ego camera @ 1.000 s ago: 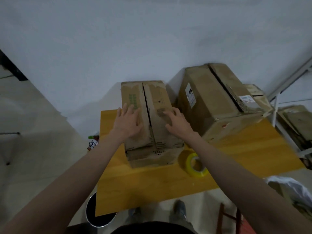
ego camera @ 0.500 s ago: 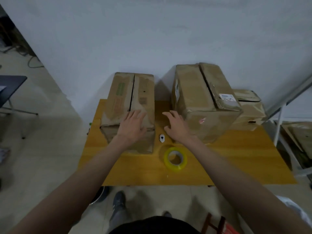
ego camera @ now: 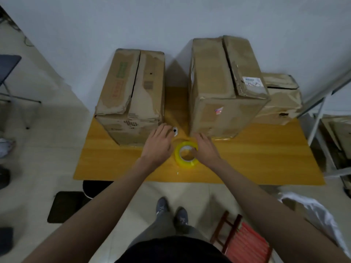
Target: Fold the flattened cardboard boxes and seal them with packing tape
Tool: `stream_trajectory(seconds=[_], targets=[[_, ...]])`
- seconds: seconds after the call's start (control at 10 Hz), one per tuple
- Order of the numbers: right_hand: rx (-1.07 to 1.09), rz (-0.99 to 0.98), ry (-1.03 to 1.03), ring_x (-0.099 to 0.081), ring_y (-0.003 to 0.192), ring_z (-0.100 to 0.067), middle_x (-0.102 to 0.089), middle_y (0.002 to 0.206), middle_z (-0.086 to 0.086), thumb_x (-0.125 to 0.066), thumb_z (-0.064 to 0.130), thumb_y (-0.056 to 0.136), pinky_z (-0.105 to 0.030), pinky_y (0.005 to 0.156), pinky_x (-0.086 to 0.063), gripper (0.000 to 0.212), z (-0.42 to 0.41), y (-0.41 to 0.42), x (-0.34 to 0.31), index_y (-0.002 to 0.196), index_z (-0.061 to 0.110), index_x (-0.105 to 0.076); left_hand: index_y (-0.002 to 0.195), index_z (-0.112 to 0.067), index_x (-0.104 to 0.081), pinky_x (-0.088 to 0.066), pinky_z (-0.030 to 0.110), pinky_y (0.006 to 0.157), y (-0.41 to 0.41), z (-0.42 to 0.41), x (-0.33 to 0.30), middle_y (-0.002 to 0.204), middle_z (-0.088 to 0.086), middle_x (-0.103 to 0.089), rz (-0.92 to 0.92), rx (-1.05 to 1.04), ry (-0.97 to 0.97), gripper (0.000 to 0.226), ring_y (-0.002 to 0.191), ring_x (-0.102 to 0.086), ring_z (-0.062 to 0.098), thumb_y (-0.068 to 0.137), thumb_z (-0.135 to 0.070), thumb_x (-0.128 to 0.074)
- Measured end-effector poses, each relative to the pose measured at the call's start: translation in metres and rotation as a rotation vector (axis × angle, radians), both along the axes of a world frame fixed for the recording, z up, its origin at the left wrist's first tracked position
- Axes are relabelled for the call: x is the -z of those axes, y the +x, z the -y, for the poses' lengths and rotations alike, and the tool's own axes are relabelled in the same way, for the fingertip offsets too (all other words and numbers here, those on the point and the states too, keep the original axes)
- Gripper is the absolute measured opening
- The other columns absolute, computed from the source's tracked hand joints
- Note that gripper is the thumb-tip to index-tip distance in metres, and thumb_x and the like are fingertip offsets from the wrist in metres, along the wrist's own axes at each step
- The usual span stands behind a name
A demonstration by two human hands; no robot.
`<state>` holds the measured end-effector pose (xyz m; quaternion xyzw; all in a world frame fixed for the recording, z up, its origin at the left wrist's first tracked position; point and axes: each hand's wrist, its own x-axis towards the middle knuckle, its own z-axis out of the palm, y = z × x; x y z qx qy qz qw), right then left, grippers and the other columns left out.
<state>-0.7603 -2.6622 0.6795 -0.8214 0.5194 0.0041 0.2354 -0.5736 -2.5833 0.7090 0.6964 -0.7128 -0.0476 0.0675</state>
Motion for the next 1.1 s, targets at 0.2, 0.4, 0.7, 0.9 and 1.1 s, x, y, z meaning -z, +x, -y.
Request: stream_trajectory(seconds=[0.2, 0.4, 0.7, 0.9, 1.1], targets=[[-0.011, -0.1, 0.154, -0.049, 0.123, -0.037, -0.044, 0.14, -0.01, -0.058, 0.013, 0.096, -0.049, 0.09, -0.049, 0.053, -0.007, -0.006, 0.049, 0.146, 0.014, -0.039, 0.141, -0.013, -0.045, -0.027, 0.04, 0.114, -0.009, -0.001, 0.043, 0.146, 0.009, -0.041, -0.067, 0.001, 0.221, 0.048, 0.14, -0.032, 0.028, 0.094, -0.018, -0.053], [-0.052, -0.21, 0.432, -0.056, 0.116, -0.038, -0.026, 0.16, -0.012, -0.052, 0.004, 0.096, -0.041, 0.077, -0.048, 0.068, -0.001, 0.001, 0.1, 0.156, 0.016, -0.024, 0.142, -0.017, -0.048, -0.031, 0.04, 0.114, 0.009, -0.004, 0.07, 0.152, 0.007, -0.039, -0.123, -0.082, 0.361, 0.049, 0.143, -0.03, 0.026, 0.094, -0.022, -0.055], [0.049, -0.346, 0.535, -0.046, 0.066, -0.022, -0.008, 0.163, -0.011, -0.053, 0.006, 0.096, -0.033, 0.067, -0.04, 0.036, -0.001, -0.02, 0.11, 0.131, 0.003, -0.049, 0.139, -0.018, -0.052, -0.035, 0.039, 0.11, 0.012, 0.012, 0.081, 0.144, 0.005, -0.047, -0.13, -0.046, 0.377, 0.044, 0.138, -0.038, 0.025, 0.095, -0.025, -0.055], [0.064, -0.274, 0.477, -0.058, 0.104, -0.038, -0.026, 0.158, -0.01, -0.052, 0.006, 0.095, -0.039, 0.073, -0.043, 0.062, 0.0, -0.058, 0.085, 0.153, 0.014, -0.03, 0.143, -0.019, -0.046, -0.035, 0.04, 0.109, -0.001, 0.026, 0.074, 0.153, 0.005, -0.036, -0.124, 0.0, 0.409, 0.048, 0.14, -0.036, 0.025, 0.096, -0.027, -0.054], [0.054, -0.108, 0.342, -0.053, 0.119, -0.035, -0.042, 0.14, -0.012, -0.059, 0.016, 0.095, -0.047, 0.095, -0.048, 0.052, 0.012, -0.048, 0.04, 0.145, 0.018, -0.045, 0.143, -0.018, -0.045, -0.039, 0.043, 0.108, -0.002, 0.022, 0.059, 0.154, 0.006, -0.033, -0.145, -0.001, 0.411, 0.05, 0.14, -0.037, 0.027, 0.096, -0.028, -0.056]])
